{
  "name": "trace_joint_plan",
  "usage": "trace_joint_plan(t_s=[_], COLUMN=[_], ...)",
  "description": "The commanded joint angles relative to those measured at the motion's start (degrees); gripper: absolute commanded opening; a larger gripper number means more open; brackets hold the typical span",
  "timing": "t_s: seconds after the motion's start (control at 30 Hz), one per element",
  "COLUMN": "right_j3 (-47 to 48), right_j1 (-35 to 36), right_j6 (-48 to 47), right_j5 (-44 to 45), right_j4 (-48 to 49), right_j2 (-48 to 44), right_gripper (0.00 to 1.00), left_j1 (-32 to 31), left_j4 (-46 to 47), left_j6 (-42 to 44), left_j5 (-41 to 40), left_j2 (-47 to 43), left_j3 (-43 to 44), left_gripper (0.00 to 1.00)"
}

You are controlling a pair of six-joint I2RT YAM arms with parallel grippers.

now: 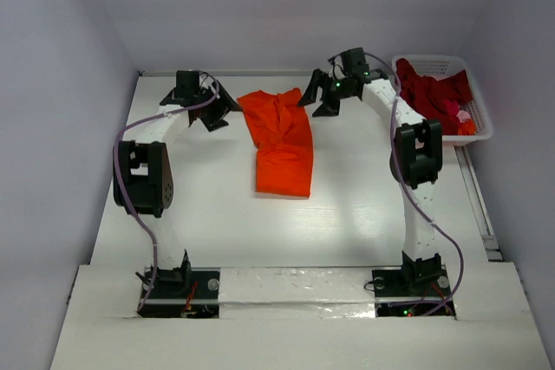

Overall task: Fold and stack the t-shirts
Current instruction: Fold the folded rectangular tshirt in 1/3 of the way

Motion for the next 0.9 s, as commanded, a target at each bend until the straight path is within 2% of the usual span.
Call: trace_joint_plan(t_s=[0.0, 0.1, 0.2, 0.3, 0.43, 0.57, 0.7, 0.8, 0.87], right_j3=[12.75, 22.58, 26.30, 26.05, 26.14, 26.05, 25.87, 25.26, 23.16], right_j1=[-4.01, -5.50, -6.12, -6.12, -6.12, -6.12, -5.43, -3.14, -0.95], right_j6=[1.84, 1.75, 3.07, 4.91, 8.95, 12.82, 13.80, 8.89, 4.84], right_j5=[-3.35, -2.03, -2.90, -4.66, -7.47, -7.91, -7.92, -6.34, -5.19], right_j4=[1.25, -1.39, 1.06, 5.71, 10.46, 15.90, 17.15, 12.86, 10.66], right_j2=[5.36, 11.59, 15.47, 17.41, 21.36, 23.04, 21.73, 16.12, 11.82], right_gripper=[0.82, 0.83, 0.85, 0.86, 0.86, 0.86, 0.86, 0.86, 0.65], left_j1=[1.43, 1.95, 1.96, 1.96, 1.96, 1.96, 1.96, 1.96, 1.96], left_j4=[11.64, 18.15, 21.93, 25.80, 25.19, 23.26, 22.29, 23.16, 22.65], left_j6=[-2.98, -5.53, -7.82, -9.22, -8.44, -7.73, -8.52, -7.21, -6.33], left_j5=[1.79, 3.72, 5.22, 5.57, 3.99, 1.79, 2.58, 1.09, -0.40], left_j2=[3.04, 8.49, 14.65, 19.39, 24.93, 27.84, 27.94, 21.10, 13.80], left_j3=[5.02, 7.92, 12.31, 15.13, 20.14, 24.44, 24.55, 19.02, 15.86], left_gripper=[0.66, 0.65, 0.65, 0.65, 0.64, 0.64, 0.62, 0.56, 0.35])
